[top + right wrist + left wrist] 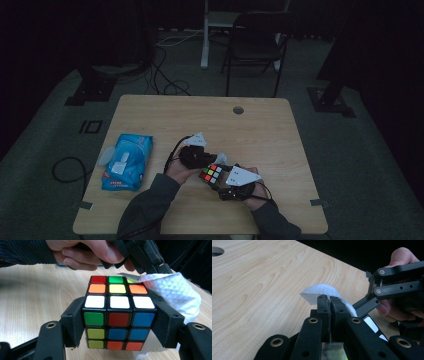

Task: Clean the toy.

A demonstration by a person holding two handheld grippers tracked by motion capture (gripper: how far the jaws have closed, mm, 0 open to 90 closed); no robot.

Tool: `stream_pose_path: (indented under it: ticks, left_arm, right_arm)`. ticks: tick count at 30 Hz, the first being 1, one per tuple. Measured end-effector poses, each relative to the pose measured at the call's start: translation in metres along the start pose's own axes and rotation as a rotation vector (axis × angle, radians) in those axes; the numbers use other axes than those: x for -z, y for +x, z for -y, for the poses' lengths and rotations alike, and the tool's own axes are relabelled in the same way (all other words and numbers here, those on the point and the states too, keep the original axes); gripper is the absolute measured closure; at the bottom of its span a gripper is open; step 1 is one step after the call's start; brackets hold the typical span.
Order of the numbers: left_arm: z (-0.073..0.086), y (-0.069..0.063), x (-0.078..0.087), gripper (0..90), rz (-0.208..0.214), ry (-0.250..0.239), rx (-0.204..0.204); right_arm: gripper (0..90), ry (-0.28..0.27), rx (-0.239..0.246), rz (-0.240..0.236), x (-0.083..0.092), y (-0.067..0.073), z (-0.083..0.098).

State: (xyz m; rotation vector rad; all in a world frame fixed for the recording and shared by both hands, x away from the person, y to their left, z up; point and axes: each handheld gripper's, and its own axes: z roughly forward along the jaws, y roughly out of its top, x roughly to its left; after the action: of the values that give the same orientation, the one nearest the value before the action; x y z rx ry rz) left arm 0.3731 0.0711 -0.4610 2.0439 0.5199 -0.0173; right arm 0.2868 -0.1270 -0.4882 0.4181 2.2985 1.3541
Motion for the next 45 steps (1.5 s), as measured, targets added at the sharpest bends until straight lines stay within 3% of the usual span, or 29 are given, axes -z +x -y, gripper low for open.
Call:
stream_pose_path:
  ticks: [15, 33, 45]
  left_arm:
    - [0.0016, 0.0085, 0.0075, 87.7, -0.034, 0.018, 0.009]
    - [-0.0032, 0.0037, -0.0024, 87.7, -0.017, 0.052, -0.009]
    - [-0.0030, 0.0076, 0.0018, 87.7, -0.022, 0.047, -0.001]
  right_arm:
    - [34.9, -0.003, 0.000, 0.001, 0.0007, 0.0001, -0.0003]
    - [34.9, -0.016, 0.009, -0.012, -0.0001, 0.0010, -0.0024]
    - [34.9, -0.021, 0.011, -0.010, 0.0016, 0.0003, -0.0027]
